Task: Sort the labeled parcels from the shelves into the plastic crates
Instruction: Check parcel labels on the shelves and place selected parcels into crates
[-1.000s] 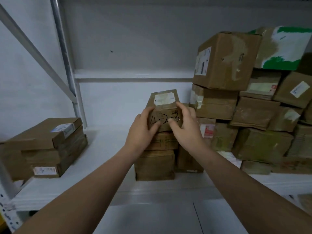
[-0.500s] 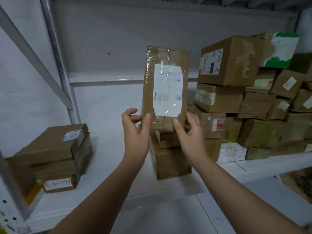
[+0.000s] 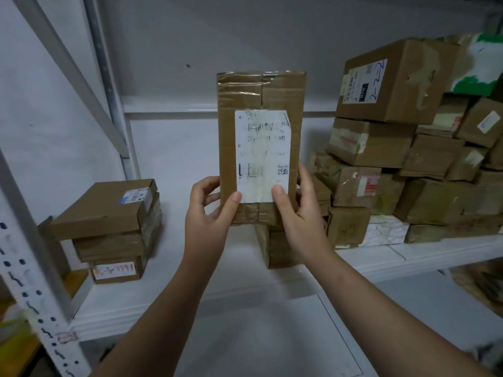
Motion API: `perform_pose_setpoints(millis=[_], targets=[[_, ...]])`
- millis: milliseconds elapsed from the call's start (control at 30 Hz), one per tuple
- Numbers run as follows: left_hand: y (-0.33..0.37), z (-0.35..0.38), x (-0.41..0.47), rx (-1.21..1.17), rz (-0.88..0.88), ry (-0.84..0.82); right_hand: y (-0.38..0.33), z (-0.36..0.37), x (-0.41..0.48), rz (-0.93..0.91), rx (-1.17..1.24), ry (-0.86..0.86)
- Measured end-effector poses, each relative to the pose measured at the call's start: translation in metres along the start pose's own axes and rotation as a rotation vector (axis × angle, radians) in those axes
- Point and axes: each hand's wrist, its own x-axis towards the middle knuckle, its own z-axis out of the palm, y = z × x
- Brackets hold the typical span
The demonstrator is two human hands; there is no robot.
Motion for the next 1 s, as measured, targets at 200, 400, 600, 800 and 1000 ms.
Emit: perform_pose_setpoints(millis=[200,400,600,800,1000], targets=[[-0.01,-0.01,-0.005,0.044,-0.011,0.026,0.013,0.011,-0.006,0.036,-0.046,-0.028],[-0.014,-0.018,-0.006,0.099,0.019,0.072,0.009,0.018,-0.007,0.062,-0.03,-0.1],[-0.02,-0.045,-0.015,0.517,0.174,0.14,0.01,0.041,-0.016,0.069,-0.096,-0.251],[-0.039,-0.076,-0.037,0.894,0.281,-0.148,0.026,0.074,-0.031,0.17,-0.075,-0.232],[-0.057,-0.101,-0.035,1.163,0.305,-0.382,0.036,0.09,-0.047,0.309,-0.012,-0.237]])
